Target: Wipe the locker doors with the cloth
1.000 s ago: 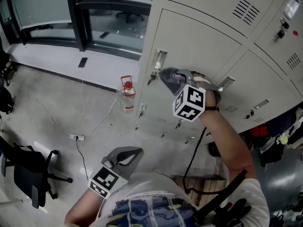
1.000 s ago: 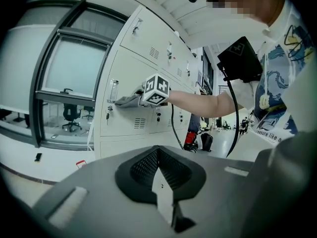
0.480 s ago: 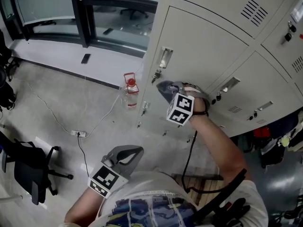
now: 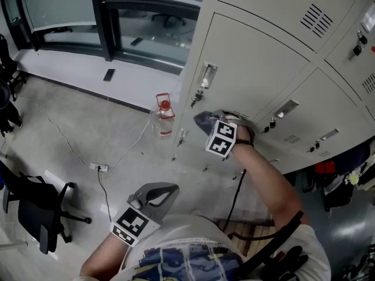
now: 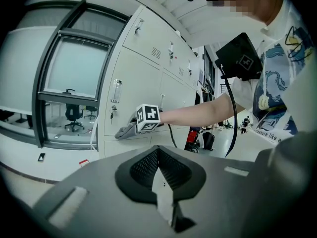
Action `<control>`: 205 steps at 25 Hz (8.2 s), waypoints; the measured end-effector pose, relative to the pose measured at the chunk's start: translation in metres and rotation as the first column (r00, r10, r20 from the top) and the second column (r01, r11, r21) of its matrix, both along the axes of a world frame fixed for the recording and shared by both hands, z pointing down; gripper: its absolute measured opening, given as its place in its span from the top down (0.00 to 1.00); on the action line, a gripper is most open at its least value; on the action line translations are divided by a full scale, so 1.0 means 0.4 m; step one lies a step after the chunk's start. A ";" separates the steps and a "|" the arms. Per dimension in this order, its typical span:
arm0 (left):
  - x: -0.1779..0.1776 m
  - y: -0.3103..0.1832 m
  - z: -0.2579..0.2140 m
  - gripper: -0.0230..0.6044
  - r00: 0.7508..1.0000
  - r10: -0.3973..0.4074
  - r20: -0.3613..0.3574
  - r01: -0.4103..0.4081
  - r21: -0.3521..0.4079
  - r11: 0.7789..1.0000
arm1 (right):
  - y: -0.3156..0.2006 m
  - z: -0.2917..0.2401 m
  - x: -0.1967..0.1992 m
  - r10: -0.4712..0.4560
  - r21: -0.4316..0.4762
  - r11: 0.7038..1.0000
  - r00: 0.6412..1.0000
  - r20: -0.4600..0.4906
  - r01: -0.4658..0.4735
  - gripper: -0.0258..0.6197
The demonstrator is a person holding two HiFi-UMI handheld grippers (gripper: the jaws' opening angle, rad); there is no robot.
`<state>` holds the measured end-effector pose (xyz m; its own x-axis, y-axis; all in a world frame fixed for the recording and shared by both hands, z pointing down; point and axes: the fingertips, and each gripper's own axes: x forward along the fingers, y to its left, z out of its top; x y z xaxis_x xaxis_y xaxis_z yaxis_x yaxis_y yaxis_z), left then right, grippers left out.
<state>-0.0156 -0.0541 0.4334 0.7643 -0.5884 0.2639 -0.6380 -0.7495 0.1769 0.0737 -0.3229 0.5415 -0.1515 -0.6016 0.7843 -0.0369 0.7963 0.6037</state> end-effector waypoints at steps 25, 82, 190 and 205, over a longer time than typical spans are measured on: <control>0.041 0.021 -0.024 0.96 0.998 0.069 -0.005 -0.069 0.035 0.997 | 0.015 -0.970 -0.087 -0.143 0.522 0.853 0.959 0.245 -0.006 0.82; 0.012 0.022 0.001 0.96 0.999 0.051 -0.011 -0.051 0.007 0.999 | 0.012 -0.375 0.004 0.001 0.250 0.968 0.996 0.089 -0.023 0.82; 0.044 0.045 -0.026 0.96 0.975 0.219 0.030 -0.218 -0.028 0.976 | 0.647 -0.184 0.018 0.379 -0.308 0.923 0.422 0.823 -0.230 0.82; 0.041 0.055 -0.017 0.96 0.961 0.276 0.011 -0.275 -0.027 0.961 | 0.725 -0.284 0.010 0.321 -0.226 0.935 0.379 0.868 -0.274 0.82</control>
